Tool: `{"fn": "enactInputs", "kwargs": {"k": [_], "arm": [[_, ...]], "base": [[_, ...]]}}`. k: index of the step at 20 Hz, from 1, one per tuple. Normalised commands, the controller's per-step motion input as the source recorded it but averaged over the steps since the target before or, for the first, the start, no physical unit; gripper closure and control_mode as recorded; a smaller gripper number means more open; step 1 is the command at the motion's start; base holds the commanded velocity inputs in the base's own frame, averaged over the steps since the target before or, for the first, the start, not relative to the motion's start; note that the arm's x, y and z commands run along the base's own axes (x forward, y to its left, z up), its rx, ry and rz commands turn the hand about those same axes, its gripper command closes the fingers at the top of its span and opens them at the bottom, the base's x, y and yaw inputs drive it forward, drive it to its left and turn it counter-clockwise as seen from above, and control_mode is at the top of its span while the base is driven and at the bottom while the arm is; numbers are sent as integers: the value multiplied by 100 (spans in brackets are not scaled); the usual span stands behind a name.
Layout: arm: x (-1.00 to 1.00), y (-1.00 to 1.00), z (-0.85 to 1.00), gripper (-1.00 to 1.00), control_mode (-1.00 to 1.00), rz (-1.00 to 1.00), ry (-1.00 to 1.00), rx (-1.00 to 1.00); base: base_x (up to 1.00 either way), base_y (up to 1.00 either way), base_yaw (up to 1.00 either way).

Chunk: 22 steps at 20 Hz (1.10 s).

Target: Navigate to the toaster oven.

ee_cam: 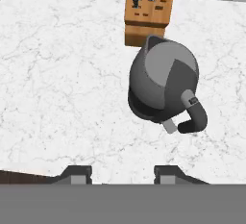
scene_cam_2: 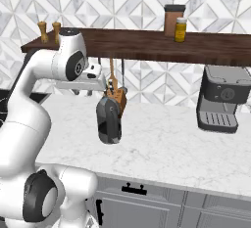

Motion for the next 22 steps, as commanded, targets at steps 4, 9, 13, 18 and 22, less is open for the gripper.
{"fn": "enactInputs", "kwargs": {"k": [4, 9, 13, 18, 22], "arm": [[-32, -8, 0, -100, -100, 0, 0, 0], [-81, -18, -10, -100, -100, 0, 0, 0], [-61, -6, -18, -100, -100, 0, 0, 0], [-41, -2, -25, -100, -100, 0, 0, 0], [-33, 0, -28, -100, -100, 0, 0, 0]], "base": [[0, 0, 0], [0, 0, 0], [0, 0, 0], [0, 0, 0], [0, 0, 0]]}}
